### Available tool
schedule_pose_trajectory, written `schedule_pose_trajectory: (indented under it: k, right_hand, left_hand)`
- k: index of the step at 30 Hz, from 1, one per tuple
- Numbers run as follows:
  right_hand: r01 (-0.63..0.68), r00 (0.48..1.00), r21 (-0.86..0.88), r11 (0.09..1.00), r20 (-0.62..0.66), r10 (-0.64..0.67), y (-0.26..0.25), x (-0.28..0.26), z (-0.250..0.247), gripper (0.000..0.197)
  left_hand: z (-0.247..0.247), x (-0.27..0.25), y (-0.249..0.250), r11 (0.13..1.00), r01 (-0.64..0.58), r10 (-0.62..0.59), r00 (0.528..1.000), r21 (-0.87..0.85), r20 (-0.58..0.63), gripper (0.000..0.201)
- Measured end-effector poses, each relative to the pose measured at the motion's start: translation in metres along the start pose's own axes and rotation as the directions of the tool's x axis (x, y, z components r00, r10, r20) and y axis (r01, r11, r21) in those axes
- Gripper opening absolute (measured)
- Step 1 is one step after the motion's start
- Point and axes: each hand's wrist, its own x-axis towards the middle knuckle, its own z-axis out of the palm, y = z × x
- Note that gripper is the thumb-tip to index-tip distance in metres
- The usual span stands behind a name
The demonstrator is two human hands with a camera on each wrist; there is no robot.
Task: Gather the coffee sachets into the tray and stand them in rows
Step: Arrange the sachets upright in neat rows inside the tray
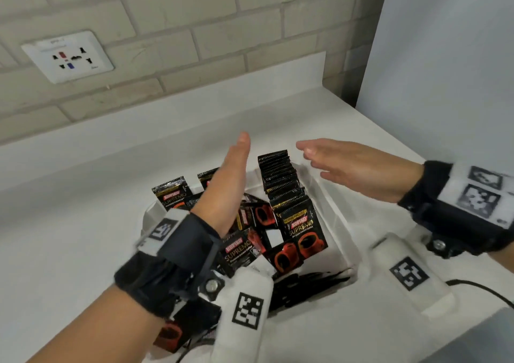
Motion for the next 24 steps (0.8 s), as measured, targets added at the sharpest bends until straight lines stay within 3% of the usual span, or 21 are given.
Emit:
schedule_pose_trajectory:
  k: [3, 6, 9, 12, 16, 19, 24]
  right_hand:
    - [0.104, 0.986, -0.279, 0.955, 0.156, -0.061, 0.006, -0.02, 0.0, 0.022]
    - [0.173, 0.939, -0.533, 0.829, 0.342, 0.024, 0.017, -0.036, 0.011, 0.023]
    - [0.274, 0.892, -0.703, 0.657, 0.441, 0.101, 0.023, -0.044, 0.023, 0.034]
    - [0.278, 0.889, -0.726, 0.628, 0.443, 0.118, 0.027, -0.044, 0.029, 0.051]
    - [0.301, 0.887, -0.691, 0.657, 0.455, 0.072, 0.034, -0.038, 0.037, 0.069]
    - [0.3, 0.875, -0.651, 0.697, 0.479, 0.072, 0.037, -0.031, 0.043, 0.062]
    - [0.279, 0.881, -0.685, 0.672, 0.462, 0.105, 0.038, -0.023, 0.044, 0.049]
  left_hand:
    - [-0.006, 0.001, 0.022, 0.998, 0.01, 0.0, 0.99, 0.067, -0.141, 0.078]
    - [-0.018, -0.03, 0.035, 0.956, -0.114, 0.13, 0.991, 0.269, -0.042, 0.051]
    - [-0.026, -0.067, 0.03, 0.941, -0.147, 0.143, 0.989, 0.306, 0.037, 0.042]
    - [-0.025, -0.098, 0.011, 0.918, -0.091, 0.1, 0.995, 0.387, -0.003, 0.045]
    - [-0.023, -0.125, -0.017, 0.893, 0.031, 0.029, 0.992, 0.449, -0.126, 0.052]
    - [-0.016, -0.138, -0.036, 0.871, 0.043, 0.026, 0.991, 0.489, -0.134, 0.058]
    - [-0.008, -0.141, -0.06, 0.819, -0.016, 0.075, 0.994, 0.573, -0.08, 0.056]
